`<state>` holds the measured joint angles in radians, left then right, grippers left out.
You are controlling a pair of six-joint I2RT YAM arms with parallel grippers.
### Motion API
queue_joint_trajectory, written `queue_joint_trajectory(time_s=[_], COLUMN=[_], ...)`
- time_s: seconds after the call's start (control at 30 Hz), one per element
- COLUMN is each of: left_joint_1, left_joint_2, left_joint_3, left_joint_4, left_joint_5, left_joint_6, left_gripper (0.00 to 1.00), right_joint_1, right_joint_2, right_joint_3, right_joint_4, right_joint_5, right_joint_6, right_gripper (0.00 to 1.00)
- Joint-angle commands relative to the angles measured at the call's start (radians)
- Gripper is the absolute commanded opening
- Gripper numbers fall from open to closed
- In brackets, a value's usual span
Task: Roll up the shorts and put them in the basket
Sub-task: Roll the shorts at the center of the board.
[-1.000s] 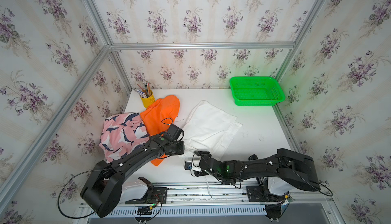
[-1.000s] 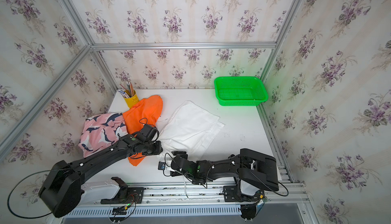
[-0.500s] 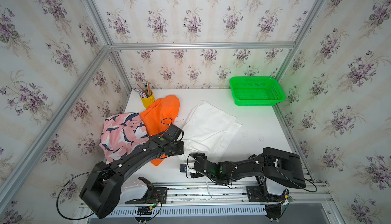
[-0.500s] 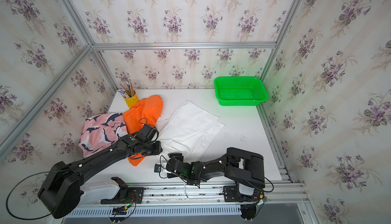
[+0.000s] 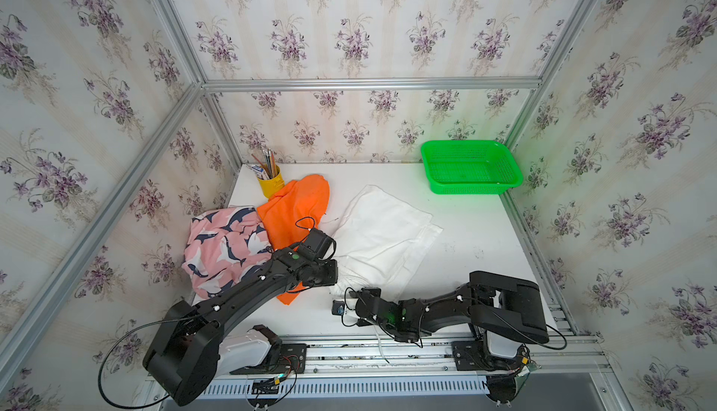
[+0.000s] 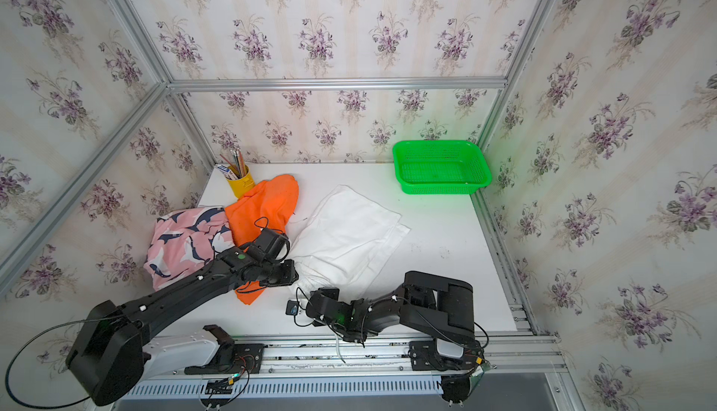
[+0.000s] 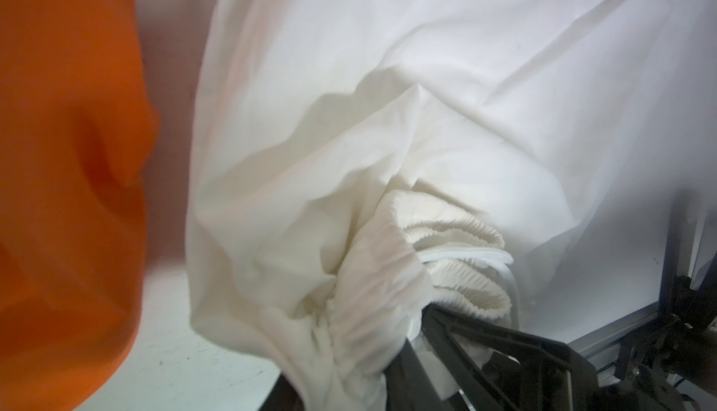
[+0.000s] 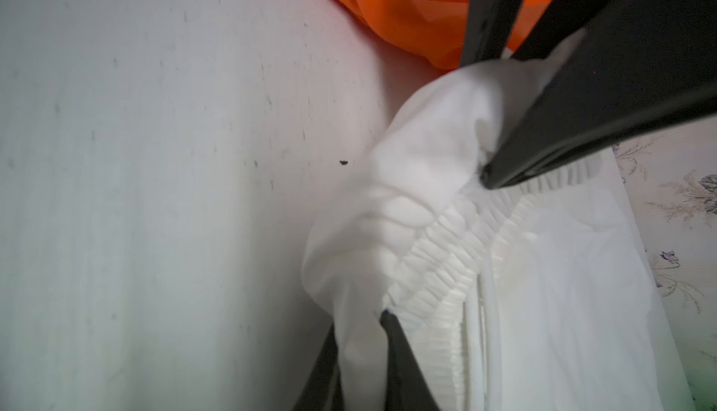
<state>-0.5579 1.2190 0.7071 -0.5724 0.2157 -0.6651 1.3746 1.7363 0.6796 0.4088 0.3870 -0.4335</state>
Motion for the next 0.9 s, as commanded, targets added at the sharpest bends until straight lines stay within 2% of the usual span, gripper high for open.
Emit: queue_joint_trajectory(time_s=[0.0, 0.07, 0.2, 0.27, 0.33, 0.67, 0.87], left_joint_1=[0.010, 0.017, 0.021, 0.022, 0.025, 0.038, 0.049], left_joint_2=[-0.002, -0.001, -0.020, -0.030, -0.025, 0.070, 0.108], left_joint_3=[0.013, 0.026, 0.050, 0.052, 0.052, 0.034, 0.061], left_joint_4=[-0.010, -0.018, -0.048, -0.058, -0.067, -0.046, -0.045], left_joint_5=[-0.042, -0.050, -0.068, -0.075, -0.074, -0.079, -0.084], left_joint_6=[0.006, 0.009, 0.017, 0.020, 0.024, 0.066, 0.096], left_gripper=[0.35, 0.44, 0.54, 0.65, 0.68, 0.65, 0.63], right_joint_1=[-0.011, -0.037, -0.098, -0.137, -0.170, -0.372, -0.487], right_joint_2=[-0.040, -0.059, -0.067, -0.062, -0.058, -0.091, -0.010], right_joint_3=[0.014, 0.033, 0.058, 0.081, 0.107, 0.124, 0.154], right_joint_4=[-0.165, -0.218, -0.262, -0.293, -0.319, -0.337, -0.370], right_joint_5=[-0.146, -0.252, -0.431, -0.542, -0.642, -0.986, -1.142], right_joint_6=[0.127, 0.200, 0.299, 0.335, 0.361, 0.472, 0.567], right_gripper=[0.12, 0.09, 0.05, 0.03, 0.02, 0.01, 0.02])
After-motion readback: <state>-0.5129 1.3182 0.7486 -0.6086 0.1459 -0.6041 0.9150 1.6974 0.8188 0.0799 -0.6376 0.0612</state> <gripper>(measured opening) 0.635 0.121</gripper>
